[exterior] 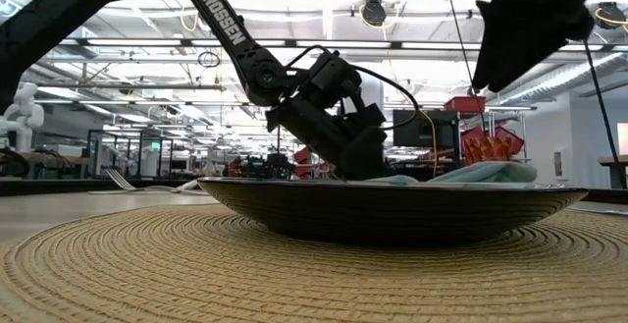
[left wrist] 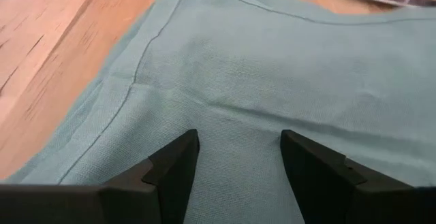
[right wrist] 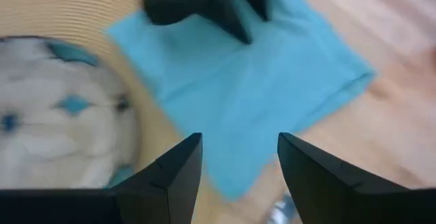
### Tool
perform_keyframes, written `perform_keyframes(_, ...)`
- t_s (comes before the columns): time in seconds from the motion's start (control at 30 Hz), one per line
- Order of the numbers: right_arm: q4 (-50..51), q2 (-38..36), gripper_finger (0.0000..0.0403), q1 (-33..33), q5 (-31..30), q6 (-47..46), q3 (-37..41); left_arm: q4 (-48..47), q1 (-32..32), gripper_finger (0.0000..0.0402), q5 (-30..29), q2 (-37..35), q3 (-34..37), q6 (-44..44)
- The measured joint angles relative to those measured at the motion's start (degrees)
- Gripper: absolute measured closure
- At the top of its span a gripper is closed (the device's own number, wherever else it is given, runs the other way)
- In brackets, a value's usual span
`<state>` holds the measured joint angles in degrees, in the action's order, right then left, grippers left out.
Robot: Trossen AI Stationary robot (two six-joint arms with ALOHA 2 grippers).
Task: Set table place
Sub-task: Fold the blue napkin
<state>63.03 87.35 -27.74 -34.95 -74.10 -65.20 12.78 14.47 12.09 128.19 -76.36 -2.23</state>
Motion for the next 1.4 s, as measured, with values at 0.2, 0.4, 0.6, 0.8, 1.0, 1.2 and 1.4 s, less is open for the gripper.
perform_keyframes(0.2,-6.9,0.0,0.0220,-3.9,-3.0,-3.0,4.1,-1.1,1.2,0.0203,0.4,-0.6,0.0,0.3)
perform_keyframes(0.4,-15.1,0.0,0.0220,-3.7,-3.1,4.6,7.4,-3.1,1.4,0.0203,0.4,-5.5,0.4,0.4)
perform_keyframes(0.6,-13.6,0.1,0.0220,-3.3,-3.2,7.0,9.0,-10.2,2.2,0.0203,-3.8,-12.5,0.1,-2.4)
perform_keyframes(0.8,-14.5,0.1,0.0220,-3.5,-1.5,0.9,13.6,-15.6,4.5,0.0203,-5.3,-12.4,0.2,-5.7)
perform_keyframes(1.0,-21.5,0.1,0.0220,0.3,-3.7,1.5,17.4,-11.6,5.1,0.0203,-1.9,-11.7,0.2,-7.7)
perform_keyframes(1.2,-28.6,0.1,0.0220,7.6,0.9,10.6,18.3,-10.6,5.2,0.0203,1.8,-11.2,0.1,-9.2)
perform_keyframes(1.4,-28.1,0.1,0.0220,14.2,6.7,14.5,18.3,-11.9,5.8,0.0203,3.8,-9.4,0.2,-12.6)
